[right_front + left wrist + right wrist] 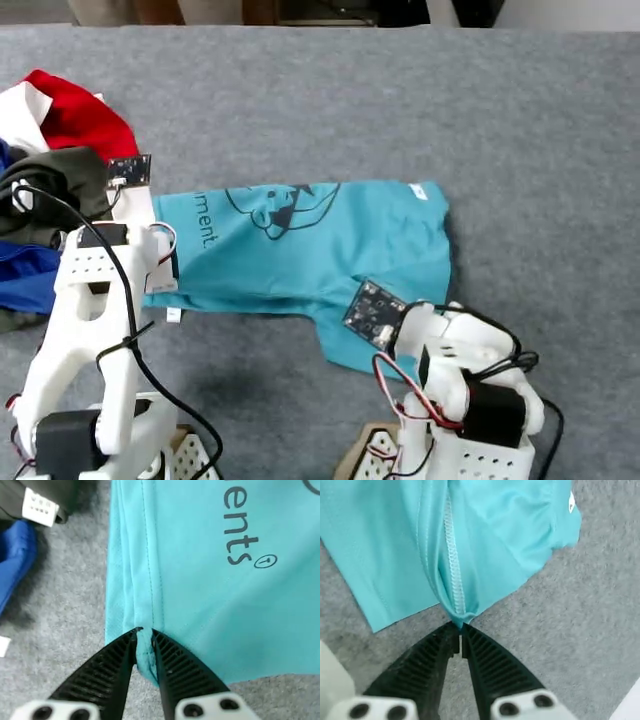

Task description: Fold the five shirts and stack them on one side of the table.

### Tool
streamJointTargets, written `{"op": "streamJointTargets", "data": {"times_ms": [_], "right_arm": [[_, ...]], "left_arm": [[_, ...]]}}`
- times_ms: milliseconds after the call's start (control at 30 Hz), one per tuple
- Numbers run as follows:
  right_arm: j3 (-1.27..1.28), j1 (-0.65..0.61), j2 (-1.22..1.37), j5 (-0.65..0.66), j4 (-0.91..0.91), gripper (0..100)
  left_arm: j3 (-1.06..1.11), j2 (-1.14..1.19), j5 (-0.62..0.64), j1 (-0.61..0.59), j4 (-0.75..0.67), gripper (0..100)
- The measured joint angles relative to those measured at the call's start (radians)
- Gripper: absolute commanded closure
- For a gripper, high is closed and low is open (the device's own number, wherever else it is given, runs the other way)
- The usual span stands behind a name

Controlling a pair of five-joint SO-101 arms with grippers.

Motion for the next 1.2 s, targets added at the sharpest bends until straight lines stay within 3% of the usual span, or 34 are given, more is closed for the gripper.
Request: {"op": "streamJointTargets", "data": {"times_ms": [200,333,567,733,833,900,1000,1067,1200], "right_arm": [[-0.003,0.0,0.0,0.092,0.011,99.1],[-0.005,0.0,0.0,0.127,0.014,91.7],[-0.071,0.0,0.0,0.146,0.035,83.5],[-0.114,0.0,0.0,0.164,0.037,83.1],[-0.12,0.0,0.0,0.164,0.015,84.1],[-0.12,0.0,0.008,0.161,-0.031,89.9],[-0.12,0.0,0.072,0.143,-0.12,99.2],[-0.12,0.0,0.153,0.101,-0.198,98.2],[-0.212,-0.031,0.382,-0.017,-0.282,97.9]], "left_arm": [[0.0,0.0,0.0,0.0,0.0,98],[0.0,0.0,0.0,0.0,0.026,97],[-0.005,0.0,0.002,0.0,0.135,84],[-0.071,0.0,0.066,-0.028,0.221,80],[-0.11,0.0,0.083,-0.066,0.235,80],[-0.144,0.0,0.086,-0.097,0.235,81],[-0.23,0.0,0.095,-0.123,0.235,91],[-0.288,0.0,0.132,-0.12,0.235,98],[-0.325,0.0,0.18,-0.052,0.158,98]]}}
